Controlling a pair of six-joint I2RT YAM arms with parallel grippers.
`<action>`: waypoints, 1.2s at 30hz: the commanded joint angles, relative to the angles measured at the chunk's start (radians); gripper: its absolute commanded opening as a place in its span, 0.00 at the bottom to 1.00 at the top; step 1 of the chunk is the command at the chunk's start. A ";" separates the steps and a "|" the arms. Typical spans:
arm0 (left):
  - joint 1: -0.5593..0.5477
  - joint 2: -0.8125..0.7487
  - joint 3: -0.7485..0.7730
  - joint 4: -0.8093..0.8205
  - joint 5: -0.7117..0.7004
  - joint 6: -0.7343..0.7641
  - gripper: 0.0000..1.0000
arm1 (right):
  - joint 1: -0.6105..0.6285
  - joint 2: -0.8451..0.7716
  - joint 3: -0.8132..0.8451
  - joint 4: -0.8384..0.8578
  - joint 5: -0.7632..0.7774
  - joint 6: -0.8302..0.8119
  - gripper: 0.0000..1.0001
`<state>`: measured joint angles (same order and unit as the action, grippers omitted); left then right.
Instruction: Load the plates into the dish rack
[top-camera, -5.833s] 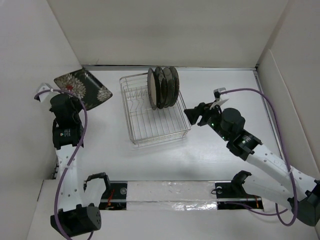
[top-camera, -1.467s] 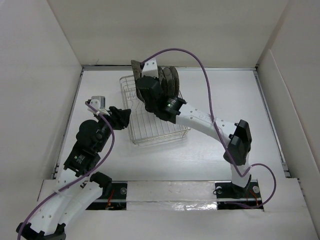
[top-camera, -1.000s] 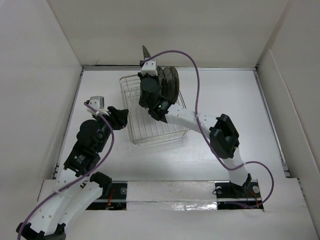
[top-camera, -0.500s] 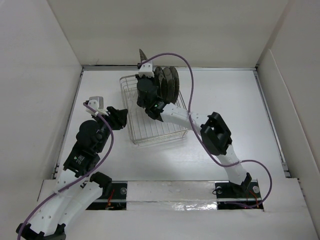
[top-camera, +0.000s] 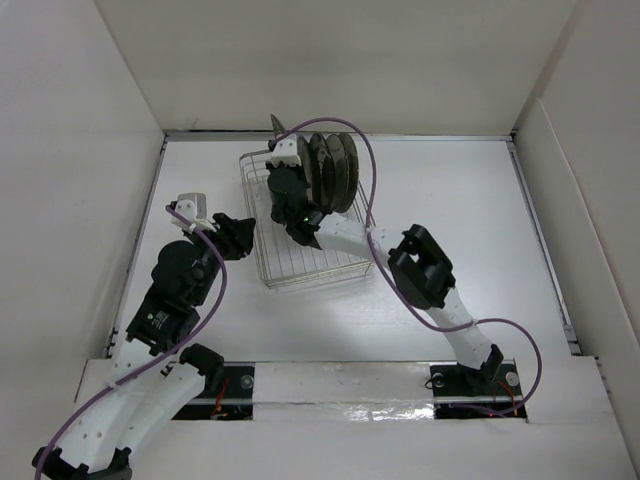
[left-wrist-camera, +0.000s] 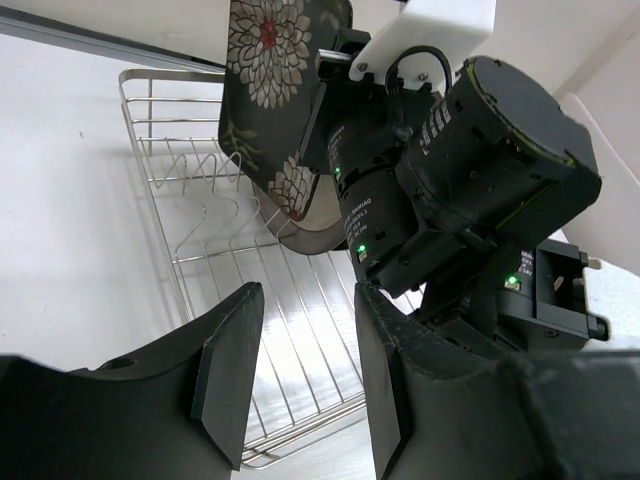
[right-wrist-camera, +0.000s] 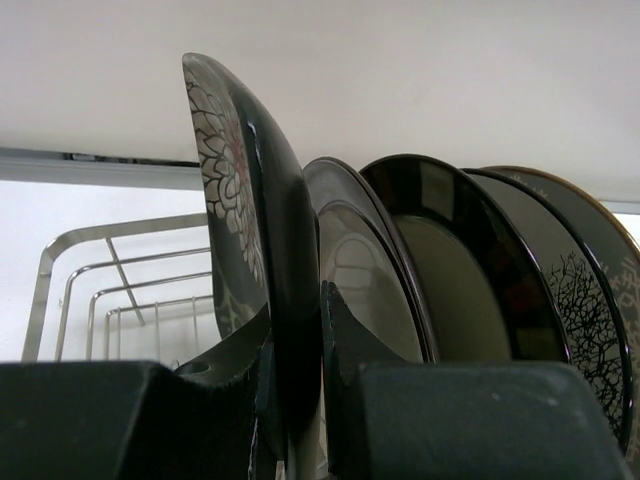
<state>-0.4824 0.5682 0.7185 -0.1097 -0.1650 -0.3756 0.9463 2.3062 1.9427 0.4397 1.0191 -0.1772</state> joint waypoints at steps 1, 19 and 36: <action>-0.004 -0.008 0.030 0.041 0.009 -0.003 0.38 | 0.012 -0.056 -0.017 0.254 0.048 0.025 0.00; -0.004 0.004 0.027 0.048 0.022 -0.008 0.38 | 0.095 -0.011 -0.197 0.430 0.188 0.024 0.00; -0.004 -0.004 0.021 0.048 0.021 -0.008 0.38 | 0.154 -0.067 -0.386 0.337 0.253 0.183 0.33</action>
<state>-0.4824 0.5735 0.7185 -0.1089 -0.1486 -0.3790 1.0836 2.3116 1.5806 0.7982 1.2369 -0.0978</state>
